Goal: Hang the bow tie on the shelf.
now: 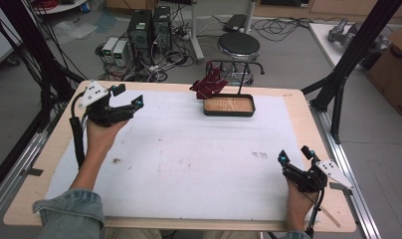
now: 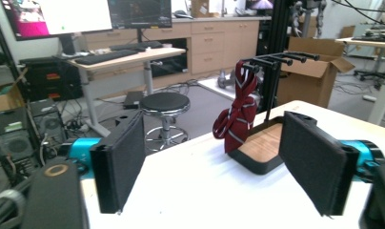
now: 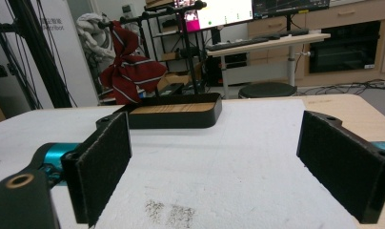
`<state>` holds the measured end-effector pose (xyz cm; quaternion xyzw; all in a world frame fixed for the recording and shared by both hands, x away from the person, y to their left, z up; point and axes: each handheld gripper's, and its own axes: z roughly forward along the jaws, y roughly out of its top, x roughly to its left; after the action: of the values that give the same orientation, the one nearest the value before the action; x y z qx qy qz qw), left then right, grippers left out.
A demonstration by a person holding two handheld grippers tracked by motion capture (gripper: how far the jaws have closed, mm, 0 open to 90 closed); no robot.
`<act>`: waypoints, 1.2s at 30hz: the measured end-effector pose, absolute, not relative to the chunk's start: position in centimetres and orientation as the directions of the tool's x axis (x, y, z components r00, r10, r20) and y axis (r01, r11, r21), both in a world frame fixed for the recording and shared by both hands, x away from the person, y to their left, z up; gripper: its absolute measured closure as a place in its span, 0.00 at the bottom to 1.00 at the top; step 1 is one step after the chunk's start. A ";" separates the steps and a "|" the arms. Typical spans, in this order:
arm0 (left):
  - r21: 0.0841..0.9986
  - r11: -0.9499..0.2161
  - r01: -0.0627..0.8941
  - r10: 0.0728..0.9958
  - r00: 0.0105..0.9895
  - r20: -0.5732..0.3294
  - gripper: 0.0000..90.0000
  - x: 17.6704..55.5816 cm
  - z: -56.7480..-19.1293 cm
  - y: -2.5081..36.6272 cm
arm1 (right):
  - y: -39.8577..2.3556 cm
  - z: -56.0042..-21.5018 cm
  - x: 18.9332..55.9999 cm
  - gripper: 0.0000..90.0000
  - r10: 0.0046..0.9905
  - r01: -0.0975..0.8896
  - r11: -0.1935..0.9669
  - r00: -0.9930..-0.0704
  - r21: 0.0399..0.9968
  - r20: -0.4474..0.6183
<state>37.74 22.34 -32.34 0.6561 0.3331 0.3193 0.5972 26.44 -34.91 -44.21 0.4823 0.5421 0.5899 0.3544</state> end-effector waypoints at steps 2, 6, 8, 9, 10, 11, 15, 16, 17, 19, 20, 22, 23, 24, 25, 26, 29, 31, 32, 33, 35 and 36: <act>0.995 -0.076 0.062 0.823 0.567 0.027 0.25 36.8 -33.1 22.8 | -34.9 -44.2 26.4 0.11 0.941 0.106 -0.161 -0.282 0.981 0.185; 0.996 -0.063 0.063 0.835 0.550 0.018 0.23 35.1 -34.4 23.6 | -34.9 -44.2 26.4 0.11 0.942 0.104 -0.155 -0.284 0.982 0.178; 0.995 -0.063 0.075 0.837 0.548 0.012 0.21 34.5 -34.9 23.9 | -34.8 -44.2 26.4 0.11 0.941 0.113 -0.158 -0.283 0.981 0.184; 0.995 -0.062 0.077 0.839 0.545 0.010 0.21 34.1 -35.2 24.0 | -34.8 -44.2 26.4 0.11 0.941 0.113 -0.158 -0.283 0.981 0.184; 0.995 -0.067 0.080 0.839 0.545 0.013 0.21 33.8 -35.5 24.1 | -34.8 -44.2 26.4 0.11 0.942 0.111 -0.156 -0.283 0.981 0.182; 0.994 -0.074 0.082 0.838 0.545 0.017 0.21 33.4 -35.8 24.2 | -34.8 -44.2 26.4 0.11 0.942 0.107 -0.154 -0.284 0.982 0.179; 0.993 -0.084 0.084 0.847 0.530 0.026 0.20 32.1 -37.0 24.5 | -34.8 -44.2 26.4 0.11 0.942 0.110 -0.153 -0.285 0.982 0.179; 0.992 -0.087 0.089 0.849 0.528 0.027 0.20 31.8 -37.3 24.7 | -34.8 -44.2 26.4 0.11 0.942 0.109 -0.151 -0.287 0.983 0.176; 0.992 -0.087 0.093 0.852 0.522 0.026 0.20 31.5 -37.6 24.8 | -34.8 -44.2 26.5 0.11 0.941 0.110 -0.153 -0.288 0.982 0.178; 0.991 -0.086 0.103 0.861 0.508 0.022 0.20 31.0 -38.2 25.0 | -34.8 -44.2 26.5 0.11 0.942 0.111 -0.147 -0.288 0.983 0.174; 0.990 -0.087 0.109 0.864 0.503 0.021 0.20 30.8 -38.4 25.2 | -34.8 -44.2 26.5 0.11 0.941 0.111 -0.149 -0.289 0.983 0.175; 0.990 -0.083 0.112 0.870 0.493 0.017 0.20 30.3 -38.9 25.4 | -34.8 -44.2 26.4 0.11 0.941 0.112 -0.149 -0.289 0.982 0.176; 0.991 -0.080 0.111 0.871 0.490 0.016 0.20 30.1 -39.1 25.5 | -34.8 -44.2 26.5 0.11 0.941 0.112 -0.148 -0.288 0.983 0.175; 0.990 -0.076 0.118 0.875 0.485 0.009 0.20 29.7 -39.5 25.7 | -34.8 -44.2 26.5 0.11 0.941 0.113 -0.148 -0.289 0.983 0.175; 0.990 -0.076 0.118 0.875 0.485 0.009 0.20 29.7 -39.5 25.7 | -34.8 -44.2 26.5 0.11 0.941 0.113 -0.148 -0.289 0.983 0.175; 0.990 -0.080 0.117 0.877 0.481 0.014 0.20 29.5 -39.8 25.8 | -34.7 -44.2 26.4 0.11 0.941 0.114 -0.146 -0.289 0.983 0.174; 0.989 -0.086 0.122 0.883 0.469 0.019 0.20 29.1 -40.5 26.1 | -34.7 -44.2 26.4 0.11 0.941 0.116 -0.147 -0.289 0.982 0.174; 0.988 -0.078 0.131 0.885 0.466 0.009 0.20 28.9 -40.9 26.3 | -34.7 -44.2 26.4 0.11 0.941 0.116 -0.149 -0.289 0.982 0.177; 0.988 -0.076 0.134 0.887 0.461 0.006 0.20 28.8 -41.0 26.4 | -34.7 -44.2 26.4 0.11 0.941 0.115 -0.147 -0.290 0.982 0.175; 0.988 -0.079 0.134 0.888 0.459 0.008 0.20 28.8 -41.2 26.4 | -34.7 -44.2 26.4 0.11 0.941 0.115 -0.147 -0.289 0.982 0.175; 0.988 -0.078 0.137 0.890 0.455 0.008 0.20 28.7 -41.4 26.5 | -34.7 -44.2 26.4 0.11 0.941 0.117 -0.147 -0.289 0.982 0.175; 0.987 -0.082 0.137 0.891 0.455 0.011 0.20 28.7 -41.4 26.6 | -34.7 -44.2 26.5 0.11 0.942 0.117 -0.144 -0.289 0.983 0.172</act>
<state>28.70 26.55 -41.42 0.6511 0.3944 0.3422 0.5509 26.46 -34.68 -44.24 0.4805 0.5510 0.5840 0.3528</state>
